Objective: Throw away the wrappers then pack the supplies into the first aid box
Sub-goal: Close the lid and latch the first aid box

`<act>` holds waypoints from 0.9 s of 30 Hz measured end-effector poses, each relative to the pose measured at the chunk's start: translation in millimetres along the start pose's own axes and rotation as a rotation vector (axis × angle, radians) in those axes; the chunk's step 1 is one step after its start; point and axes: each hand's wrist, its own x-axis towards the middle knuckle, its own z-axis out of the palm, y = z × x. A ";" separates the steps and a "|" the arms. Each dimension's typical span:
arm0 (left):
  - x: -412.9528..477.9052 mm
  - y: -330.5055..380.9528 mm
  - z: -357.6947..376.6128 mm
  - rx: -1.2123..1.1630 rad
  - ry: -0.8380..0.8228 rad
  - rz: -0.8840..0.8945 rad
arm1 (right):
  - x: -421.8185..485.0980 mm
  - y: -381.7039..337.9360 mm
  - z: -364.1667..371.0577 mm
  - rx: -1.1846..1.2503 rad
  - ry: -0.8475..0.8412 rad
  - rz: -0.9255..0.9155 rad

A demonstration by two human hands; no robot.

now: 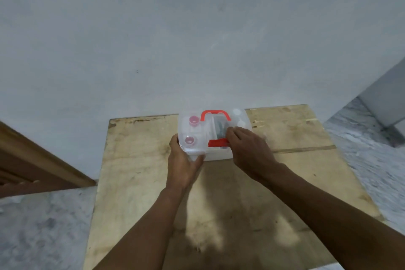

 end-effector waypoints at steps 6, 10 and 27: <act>1.1 -1.9 -0.5 0.038 -0.012 0.018 | -9.6 -3.8 19.1 -0.006 0.005 0.005; 0.4 -2.1 -3.7 0.046 -0.035 0.033 | -13.8 -4.0 22.9 0.026 -0.053 0.003; -5.6 -2.5 -26.5 0.385 -0.151 0.310 | -18.4 15.5 7.6 0.292 0.024 0.239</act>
